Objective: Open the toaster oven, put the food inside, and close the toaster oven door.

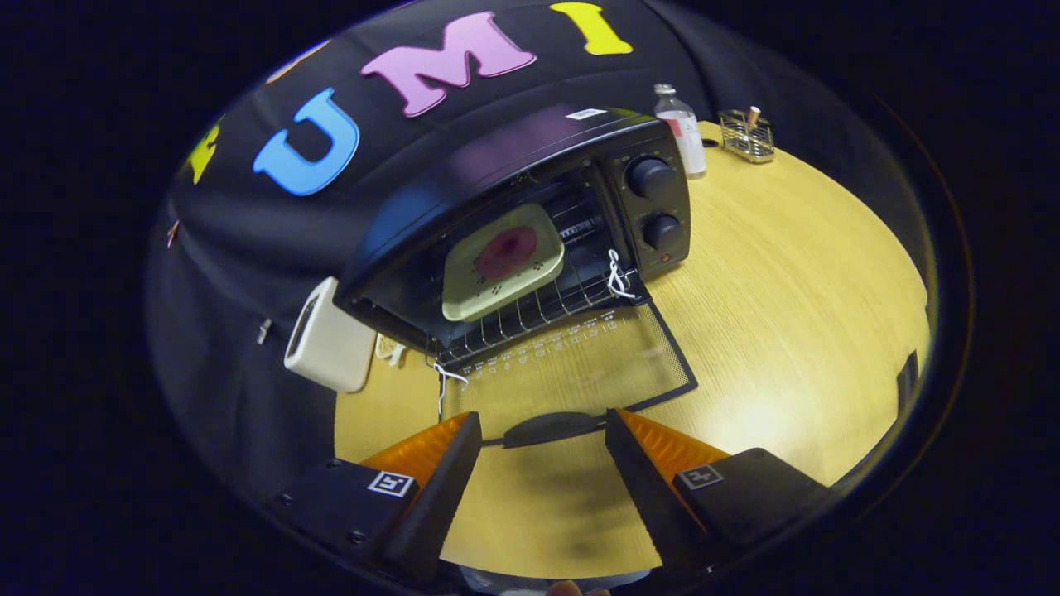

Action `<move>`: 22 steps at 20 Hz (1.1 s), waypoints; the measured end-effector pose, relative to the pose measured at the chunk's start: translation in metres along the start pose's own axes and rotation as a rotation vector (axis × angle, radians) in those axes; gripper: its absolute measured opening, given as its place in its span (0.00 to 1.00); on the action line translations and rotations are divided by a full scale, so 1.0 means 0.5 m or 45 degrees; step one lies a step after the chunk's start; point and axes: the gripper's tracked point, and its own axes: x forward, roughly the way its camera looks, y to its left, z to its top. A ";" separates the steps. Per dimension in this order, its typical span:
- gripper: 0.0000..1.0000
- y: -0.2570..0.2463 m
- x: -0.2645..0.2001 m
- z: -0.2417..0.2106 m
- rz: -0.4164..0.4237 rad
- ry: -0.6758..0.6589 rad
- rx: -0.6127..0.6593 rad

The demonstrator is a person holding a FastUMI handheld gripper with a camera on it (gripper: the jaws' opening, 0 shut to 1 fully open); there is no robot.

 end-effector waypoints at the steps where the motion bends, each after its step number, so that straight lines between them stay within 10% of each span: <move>1: 0.99 -0.005 0.002 -0.012 -0.025 0.000 -0.082; 9: 1.00 0.003 0.052 -0.102 -0.119 0.090 -0.431; 22: 0.97 -0.039 0.145 -0.135 -0.297 0.165 -0.386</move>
